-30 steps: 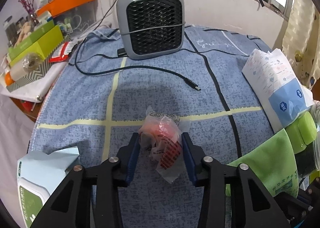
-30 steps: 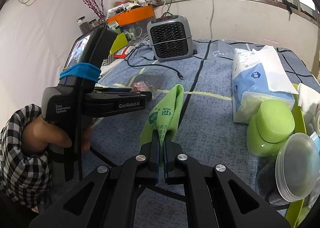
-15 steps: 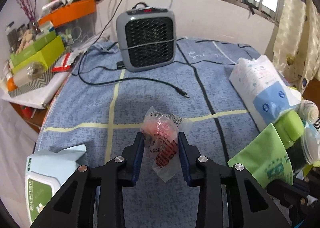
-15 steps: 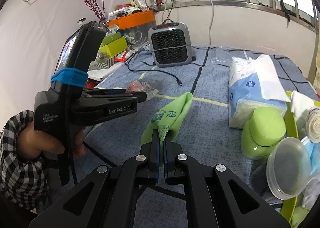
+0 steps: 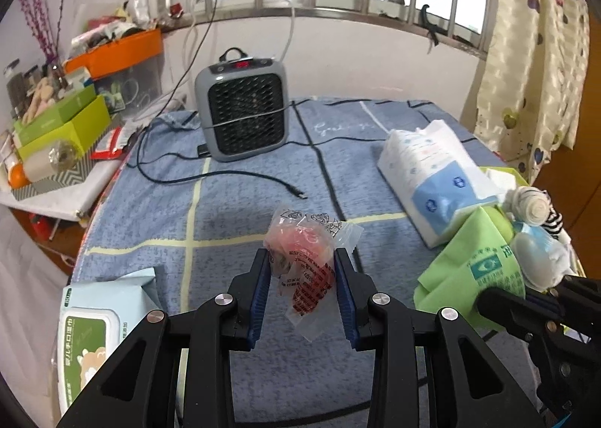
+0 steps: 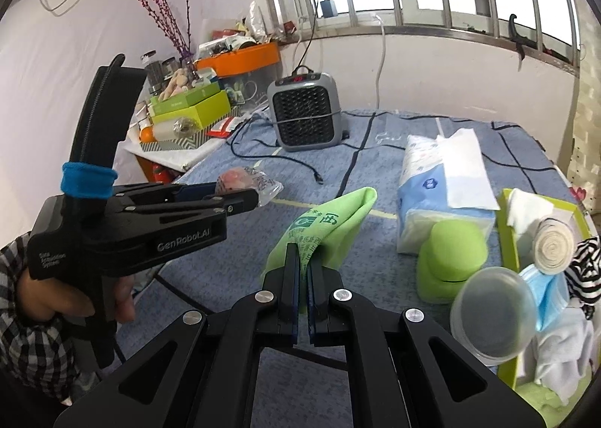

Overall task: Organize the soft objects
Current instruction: 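Carry the green cloth and plastic bag over the lime-green box with both grippers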

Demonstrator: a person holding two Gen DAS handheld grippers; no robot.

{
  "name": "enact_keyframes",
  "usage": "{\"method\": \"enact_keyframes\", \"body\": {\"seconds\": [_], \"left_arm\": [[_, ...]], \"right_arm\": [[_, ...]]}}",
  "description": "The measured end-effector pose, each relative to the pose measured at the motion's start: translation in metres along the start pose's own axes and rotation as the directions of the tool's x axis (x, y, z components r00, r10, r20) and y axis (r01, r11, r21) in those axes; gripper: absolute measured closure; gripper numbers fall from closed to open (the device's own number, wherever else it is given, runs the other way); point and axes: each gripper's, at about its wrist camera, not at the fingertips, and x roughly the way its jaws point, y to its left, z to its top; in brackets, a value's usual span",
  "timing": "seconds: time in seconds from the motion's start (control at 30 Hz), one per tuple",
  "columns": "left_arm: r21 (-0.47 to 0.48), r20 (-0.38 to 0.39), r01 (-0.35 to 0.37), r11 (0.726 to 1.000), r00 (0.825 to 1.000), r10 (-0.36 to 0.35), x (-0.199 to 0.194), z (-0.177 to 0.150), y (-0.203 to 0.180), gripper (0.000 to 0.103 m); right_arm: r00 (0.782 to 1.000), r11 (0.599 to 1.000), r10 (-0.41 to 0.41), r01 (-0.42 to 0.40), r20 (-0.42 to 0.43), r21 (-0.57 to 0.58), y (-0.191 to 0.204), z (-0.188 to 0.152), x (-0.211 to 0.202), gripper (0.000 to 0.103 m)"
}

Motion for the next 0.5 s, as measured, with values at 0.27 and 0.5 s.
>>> {"method": "enact_keyframes", "body": {"seconds": [0.27, 0.5], "left_arm": [[0.017, 0.021, 0.044, 0.999, 0.999, -0.045, -0.015, 0.001, -0.014, 0.071], [0.051, 0.048, 0.072, 0.996, 0.996, -0.074, -0.026, 0.006, -0.035, 0.071]], "right_arm": [[0.999, 1.0, -0.029, 0.029, 0.035, 0.005, -0.005, 0.002, -0.015, 0.1], [0.994, 0.997, -0.073, 0.07, 0.079, 0.031, -0.022, 0.004, -0.038, 0.1]]}}
